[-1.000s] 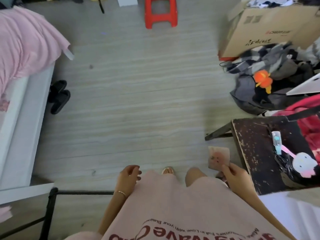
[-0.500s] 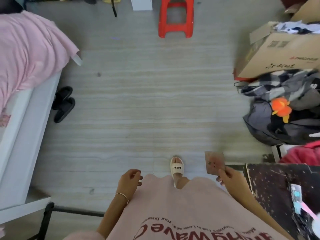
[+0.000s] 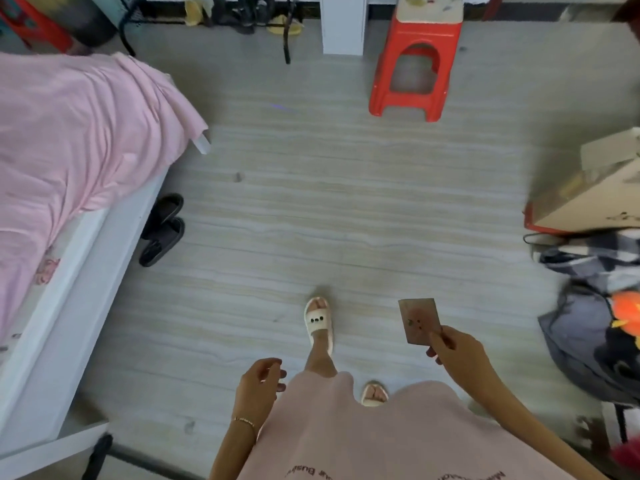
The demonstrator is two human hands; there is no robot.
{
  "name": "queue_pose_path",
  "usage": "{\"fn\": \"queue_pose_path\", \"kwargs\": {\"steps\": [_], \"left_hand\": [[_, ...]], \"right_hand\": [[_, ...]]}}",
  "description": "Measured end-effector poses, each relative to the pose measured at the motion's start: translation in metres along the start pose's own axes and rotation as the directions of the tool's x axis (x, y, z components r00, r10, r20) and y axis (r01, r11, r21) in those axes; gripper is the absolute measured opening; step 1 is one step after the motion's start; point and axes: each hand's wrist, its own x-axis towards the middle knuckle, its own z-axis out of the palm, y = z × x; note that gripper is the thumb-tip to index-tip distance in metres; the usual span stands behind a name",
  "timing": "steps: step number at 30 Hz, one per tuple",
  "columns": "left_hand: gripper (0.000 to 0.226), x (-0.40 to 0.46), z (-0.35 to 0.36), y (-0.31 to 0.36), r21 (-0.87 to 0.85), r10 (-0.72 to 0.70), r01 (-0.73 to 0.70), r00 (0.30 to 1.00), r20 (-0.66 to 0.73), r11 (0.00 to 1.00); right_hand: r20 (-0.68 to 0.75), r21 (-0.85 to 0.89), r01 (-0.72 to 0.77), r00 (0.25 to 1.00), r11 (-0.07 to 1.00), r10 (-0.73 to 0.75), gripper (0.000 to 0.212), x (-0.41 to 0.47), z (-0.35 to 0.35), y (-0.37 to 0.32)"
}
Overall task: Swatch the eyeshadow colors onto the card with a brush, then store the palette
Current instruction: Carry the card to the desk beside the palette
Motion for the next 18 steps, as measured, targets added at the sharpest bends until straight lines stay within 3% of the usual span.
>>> {"fn": "queue_pose_path", "kwargs": {"steps": [11,18], "left_hand": [[0.014,0.161,-0.084,0.144,0.103,0.106,-0.114,0.991,0.081,0.988],[0.014,0.245,-0.092,0.236,0.094,0.146,-0.158,0.982,0.121,0.983]], "right_hand": [[-0.075,0.076,-0.029,0.997,0.997,0.035,0.023,0.101,0.017,-0.154],[-0.121,0.134,-0.083,0.988,0.988,0.100,0.022,0.162,0.007,-0.214]]}}
